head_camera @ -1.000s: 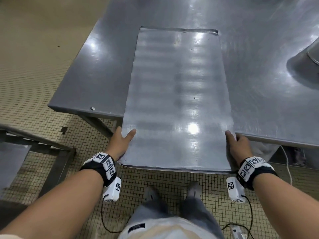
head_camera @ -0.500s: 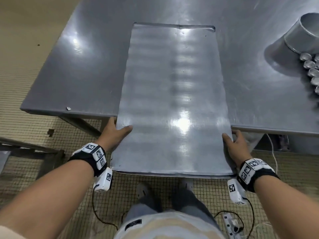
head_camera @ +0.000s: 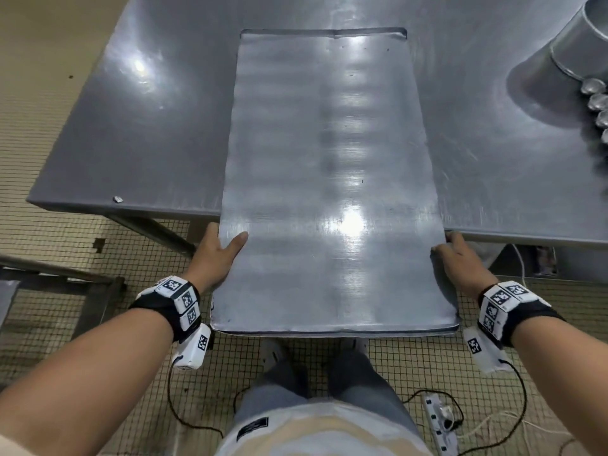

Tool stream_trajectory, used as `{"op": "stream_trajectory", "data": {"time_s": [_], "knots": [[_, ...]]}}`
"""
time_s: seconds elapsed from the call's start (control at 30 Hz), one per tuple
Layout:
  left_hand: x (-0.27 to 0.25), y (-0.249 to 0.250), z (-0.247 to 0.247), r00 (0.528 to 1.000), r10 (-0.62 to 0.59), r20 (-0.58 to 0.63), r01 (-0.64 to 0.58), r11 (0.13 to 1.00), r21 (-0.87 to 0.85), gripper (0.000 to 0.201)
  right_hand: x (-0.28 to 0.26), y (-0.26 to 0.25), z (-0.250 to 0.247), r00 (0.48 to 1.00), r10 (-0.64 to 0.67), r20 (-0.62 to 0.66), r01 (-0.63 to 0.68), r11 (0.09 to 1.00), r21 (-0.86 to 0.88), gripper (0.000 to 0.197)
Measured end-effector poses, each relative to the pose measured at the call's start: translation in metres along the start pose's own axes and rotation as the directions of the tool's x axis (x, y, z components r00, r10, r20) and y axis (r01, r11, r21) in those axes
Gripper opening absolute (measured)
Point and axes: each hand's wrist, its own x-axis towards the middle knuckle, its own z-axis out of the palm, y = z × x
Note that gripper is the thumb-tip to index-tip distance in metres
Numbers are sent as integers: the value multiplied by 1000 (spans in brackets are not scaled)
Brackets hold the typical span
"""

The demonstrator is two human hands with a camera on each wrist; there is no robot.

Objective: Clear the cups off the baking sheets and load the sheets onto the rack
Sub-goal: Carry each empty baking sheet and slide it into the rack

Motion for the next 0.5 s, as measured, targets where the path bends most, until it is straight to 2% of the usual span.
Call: {"op": "stream_trajectory", "data": {"time_s": [0.07, 0.17, 0.23, 0.5], "knots": [[-1, 0, 0, 1000, -8, 9, 8, 1000, 13, 48, 0, -1, -6, 1000, -6, 18, 6, 1000, -21, 27], [-5, 1, 8, 999, -24, -23, 23, 1000, -8, 44, -4, -1, -6, 998, -59, -32, 58, 998, -30, 44], [-8, 0, 12, 998, -18, -65, 16, 1000, -25, 41, -7, 1, -4, 994, -66, -82, 68, 997, 22, 50], [-22, 20, 17, 981, 4, -194, -10, 1000, -30, 37, -7, -4, -18, 973, -118, -200, 145, 982, 124, 36]]}}
